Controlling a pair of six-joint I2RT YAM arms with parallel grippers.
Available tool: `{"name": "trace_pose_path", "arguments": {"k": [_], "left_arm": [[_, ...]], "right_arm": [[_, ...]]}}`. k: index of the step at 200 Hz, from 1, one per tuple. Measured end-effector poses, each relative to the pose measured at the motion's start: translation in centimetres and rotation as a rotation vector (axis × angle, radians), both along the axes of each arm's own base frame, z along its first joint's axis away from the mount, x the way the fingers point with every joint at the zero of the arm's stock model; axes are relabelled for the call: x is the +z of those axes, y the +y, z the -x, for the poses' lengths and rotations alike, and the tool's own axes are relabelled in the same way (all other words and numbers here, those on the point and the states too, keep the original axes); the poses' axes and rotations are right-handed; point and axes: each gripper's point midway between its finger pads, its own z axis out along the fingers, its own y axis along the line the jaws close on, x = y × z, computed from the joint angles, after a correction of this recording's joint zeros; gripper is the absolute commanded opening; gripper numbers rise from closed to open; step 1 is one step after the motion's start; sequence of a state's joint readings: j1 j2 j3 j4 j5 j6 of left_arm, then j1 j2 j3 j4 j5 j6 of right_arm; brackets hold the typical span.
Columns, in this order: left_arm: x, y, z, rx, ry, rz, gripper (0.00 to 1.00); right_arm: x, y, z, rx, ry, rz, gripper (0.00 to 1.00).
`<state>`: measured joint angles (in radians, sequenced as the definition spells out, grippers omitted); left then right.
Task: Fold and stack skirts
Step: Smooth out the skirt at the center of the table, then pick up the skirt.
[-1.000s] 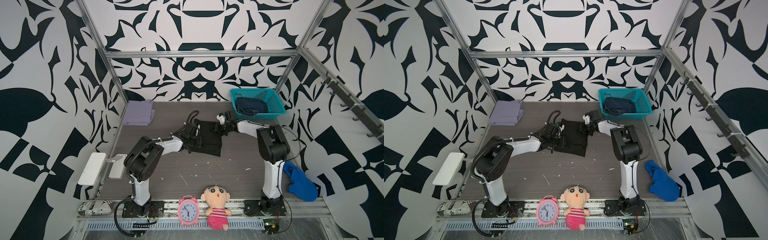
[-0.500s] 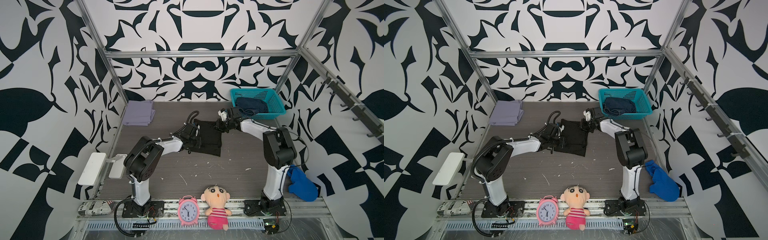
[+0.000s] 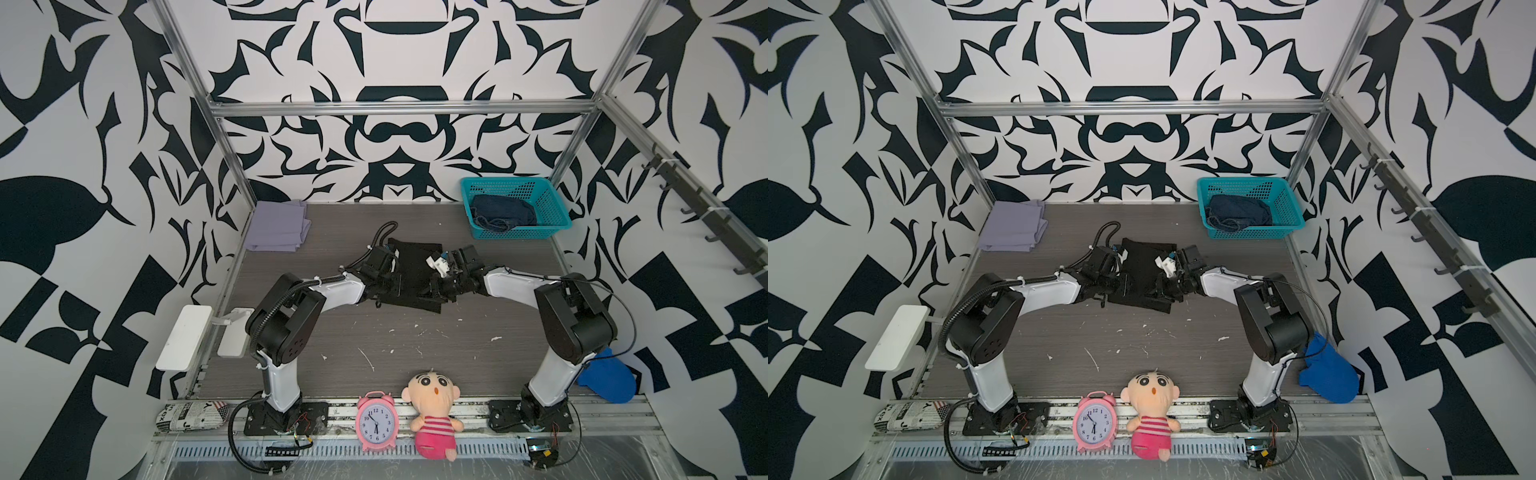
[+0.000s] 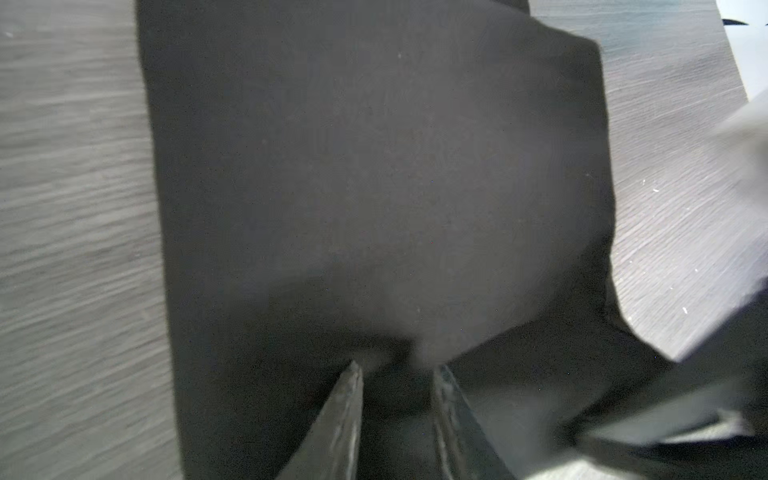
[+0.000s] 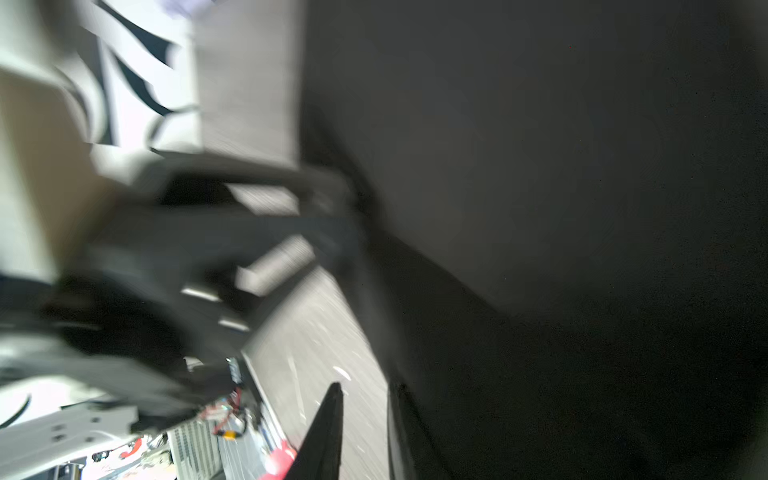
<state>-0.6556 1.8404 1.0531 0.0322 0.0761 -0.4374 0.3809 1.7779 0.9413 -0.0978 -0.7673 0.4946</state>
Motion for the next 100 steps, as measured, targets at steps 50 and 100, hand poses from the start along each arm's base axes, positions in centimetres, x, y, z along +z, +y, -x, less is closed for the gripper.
{"name": "trace_pose_path", "arguments": {"k": [50,100], "left_arm": [[1.5,0.7,0.1,0.006,-0.028,0.001,0.43],[8.2,7.2,-2.3,0.154,-0.09,0.277,0.58]], "right_arm": [[-3.2,-0.1,-0.3,0.016,0.013,0.027,0.22],[-2.9,-0.4,-0.6,0.013,-0.019,0.043,0.22]]}}
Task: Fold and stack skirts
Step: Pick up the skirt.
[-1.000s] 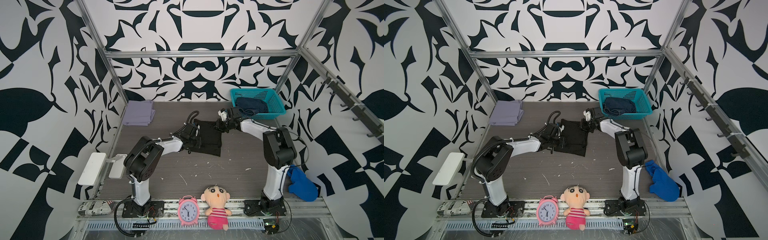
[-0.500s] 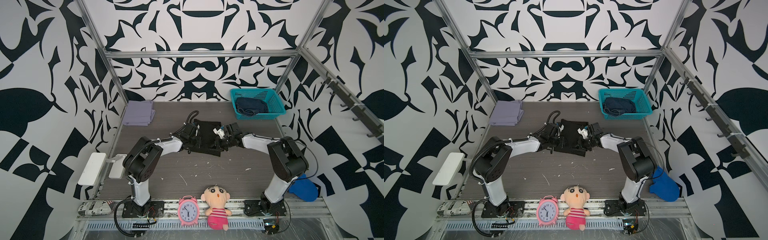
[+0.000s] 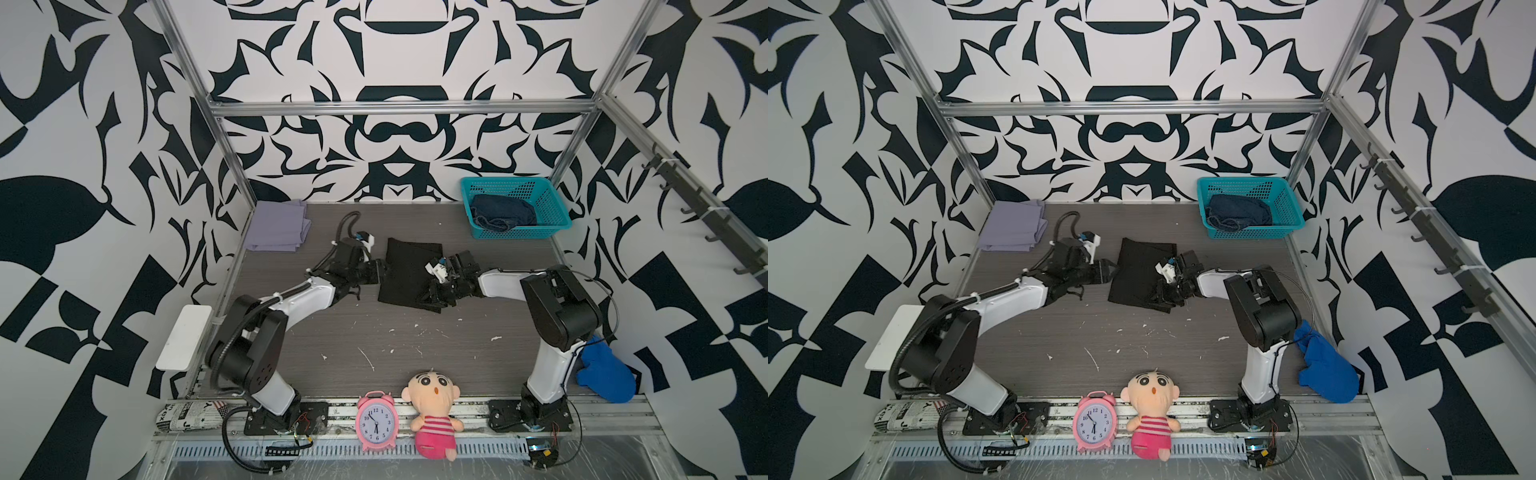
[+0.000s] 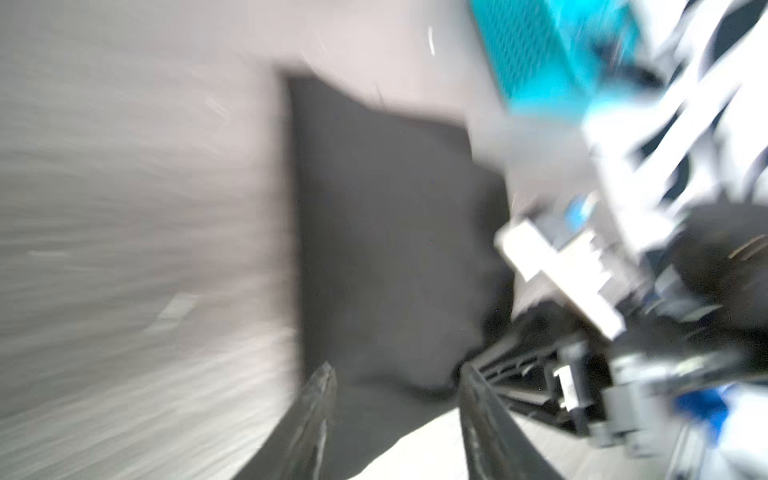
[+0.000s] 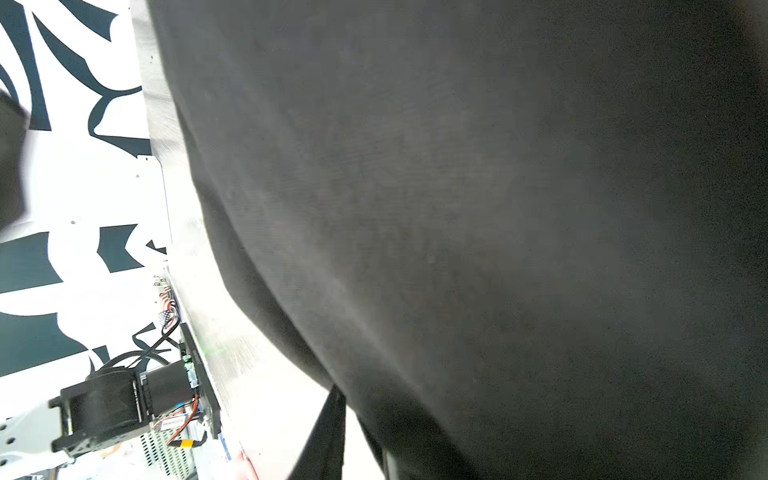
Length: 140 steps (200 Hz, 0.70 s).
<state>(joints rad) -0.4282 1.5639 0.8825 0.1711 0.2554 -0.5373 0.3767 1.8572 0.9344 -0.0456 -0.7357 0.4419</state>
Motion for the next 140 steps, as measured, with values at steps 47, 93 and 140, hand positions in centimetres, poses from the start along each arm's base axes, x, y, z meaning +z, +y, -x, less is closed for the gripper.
{"name": "trace_pose_path", "arguments": {"k": [47,93,140], "left_arm": [[-1.8,1.9,-5.3,0.025,0.112,0.073,0.68],[-7.9,-1.3,-3.6,-0.053,0.284,-0.011,0.73],[-9.0,-3.2,-4.1,-0.092,0.296,-0.013,0.73]], "right_arm": [[-0.1,-0.3,-0.1,-0.01,-0.006,0.018,0.21],[-0.3,-0.4,-0.1,-0.016,-0.006,0.022,0.19],[-0.2,-0.6,0.0,-0.024,-0.016,0.027,0.19]]}}
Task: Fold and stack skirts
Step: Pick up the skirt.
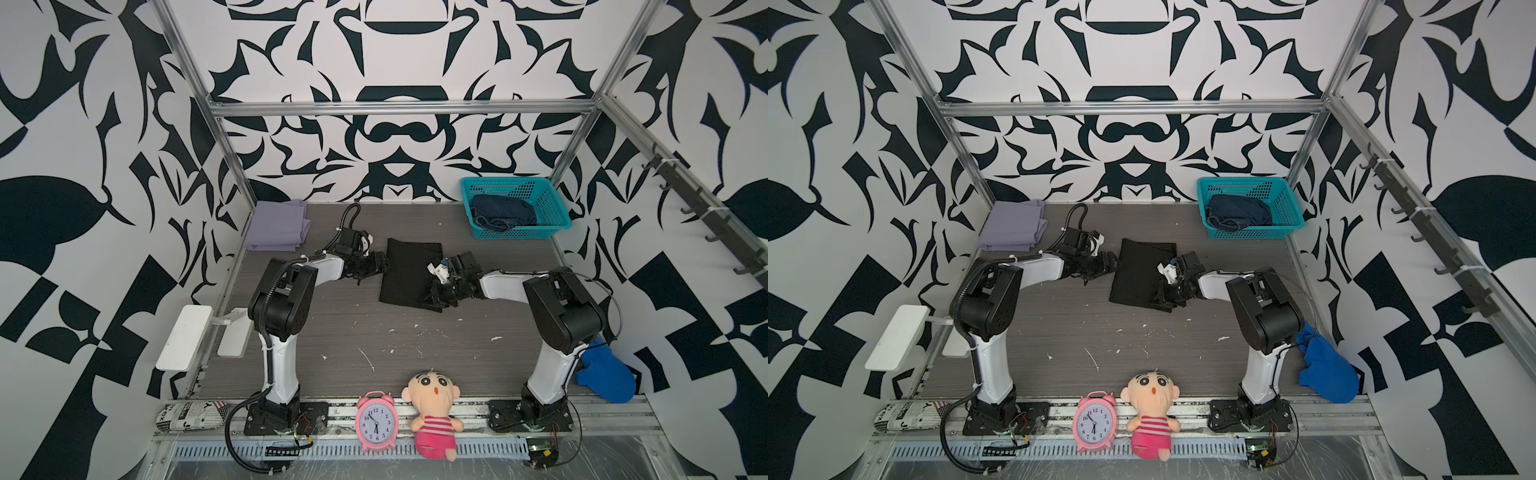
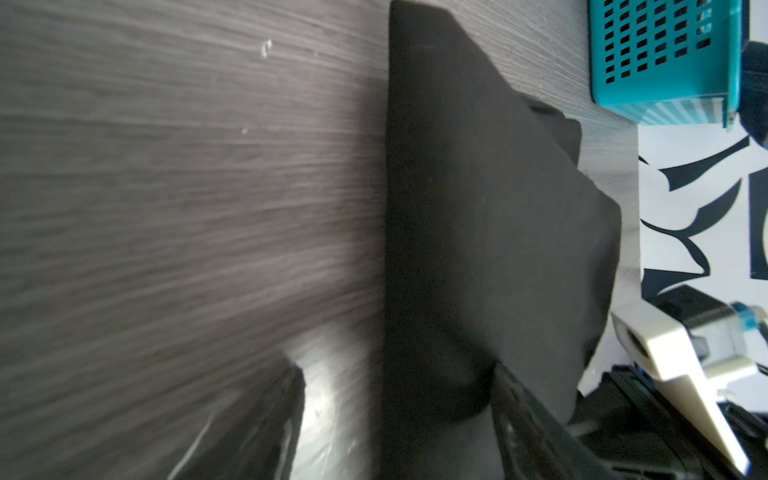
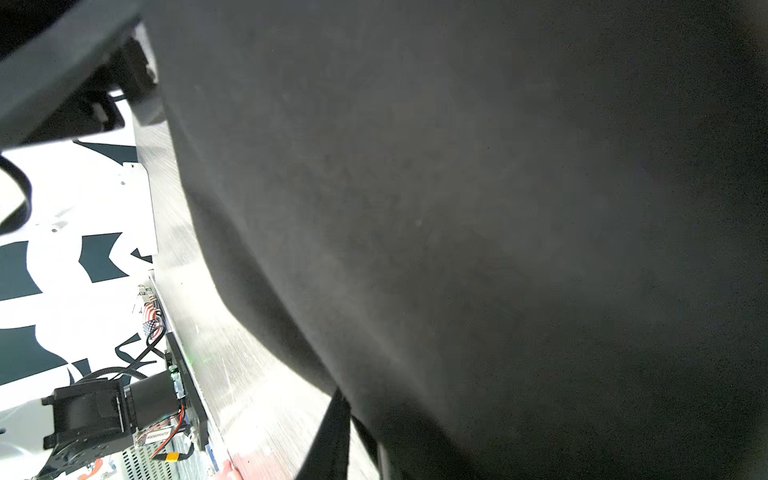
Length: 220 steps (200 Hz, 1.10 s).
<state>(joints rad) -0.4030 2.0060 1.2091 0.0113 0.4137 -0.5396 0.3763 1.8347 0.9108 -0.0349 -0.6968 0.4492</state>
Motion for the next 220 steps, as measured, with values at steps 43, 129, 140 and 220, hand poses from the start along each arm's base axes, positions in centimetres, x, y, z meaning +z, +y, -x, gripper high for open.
{"name": "trace_pose_path", "arguments": {"k": [43,129,140,220], "left_arm": [[-0.1,-3.1,-0.2,-0.059,-0.028,0.019,0.72],[-0.4,-4.8,-0.2,-0.094,-0.036,0.027,0.51],[-0.6,-4.8,-0.1,-0.09,-0.029,0.024,0.37],[-1.7,-5.4,0.2,-0.111,-0.017,0.026,0.0]], "right_arm": [[0.3,-0.2,0.1,-0.007,0.0,0.012,0.18],[0.4,-0.3,0.0,-0.012,-0.007,0.019,0.18],[0.3,-0.4,0.0,-0.013,-0.007,0.02,0.18],[0.3,-0.4,-0.1,-0.014,-0.01,0.023,0.18]]}}
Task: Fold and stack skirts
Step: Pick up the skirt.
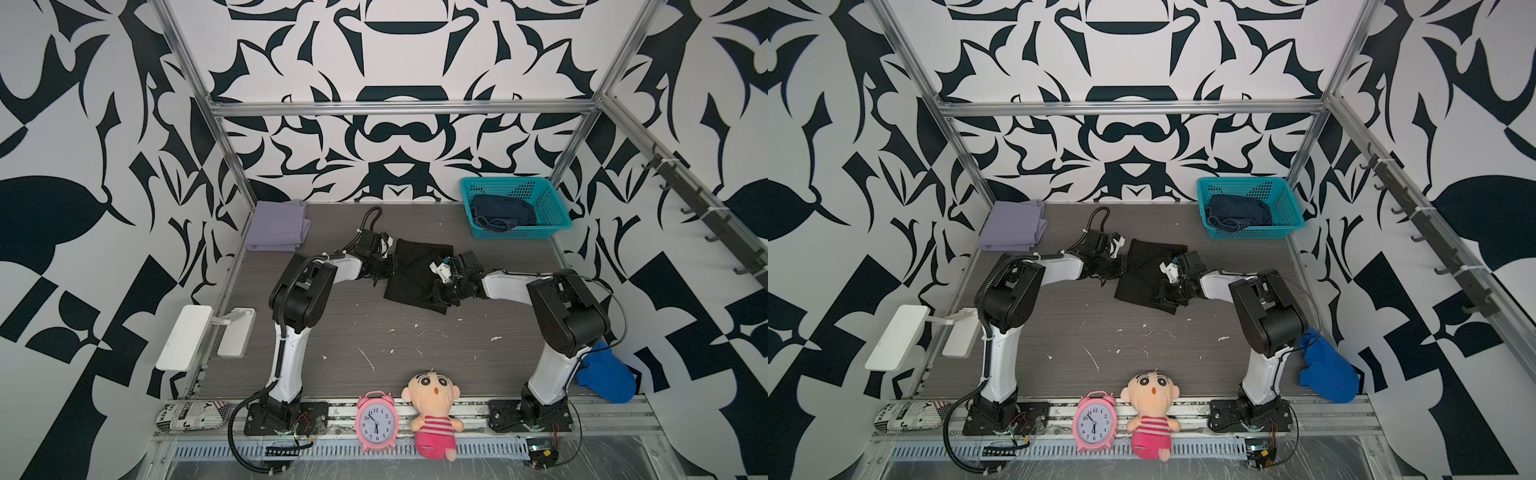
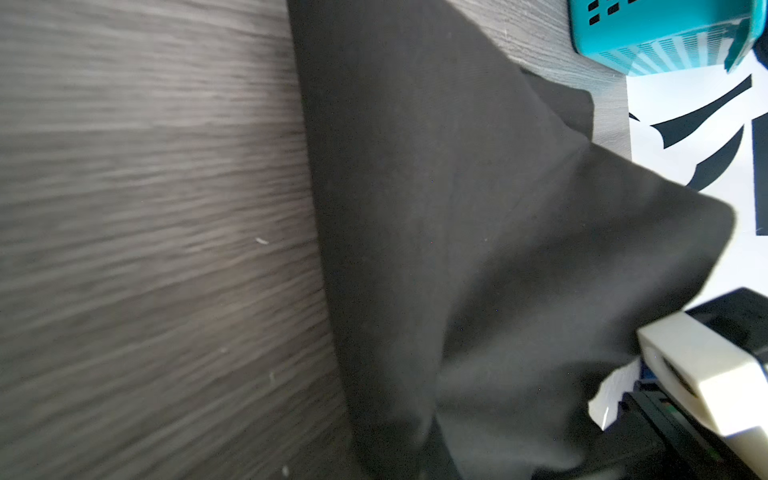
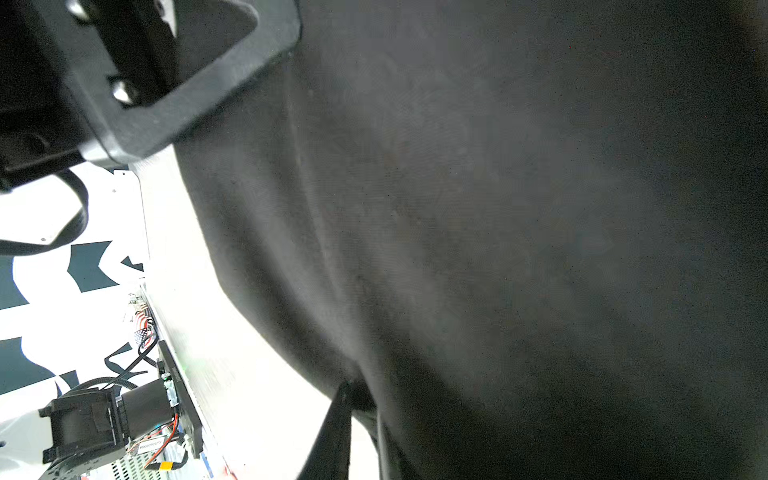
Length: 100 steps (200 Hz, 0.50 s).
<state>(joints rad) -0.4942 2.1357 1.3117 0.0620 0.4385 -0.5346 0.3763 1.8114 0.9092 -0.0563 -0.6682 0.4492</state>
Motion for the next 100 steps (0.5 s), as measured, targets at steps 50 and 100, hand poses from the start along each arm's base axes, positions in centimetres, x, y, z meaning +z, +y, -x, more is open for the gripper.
{"name": "trace_pose_path", "arguments": {"k": [50,100], "left_arm": [[0.3,0.2,-0.1,0.012,0.008,0.003,0.0],[1.8,1.4,-0.5,0.062,0.021,0.007,0.0]], "right_arm": [[1.7,0.0,-0.1,0.005,-0.02,-0.005,0.41],[15.7,-0.9,-1.6,-0.046,-0.425,-0.095,0.78]]}}
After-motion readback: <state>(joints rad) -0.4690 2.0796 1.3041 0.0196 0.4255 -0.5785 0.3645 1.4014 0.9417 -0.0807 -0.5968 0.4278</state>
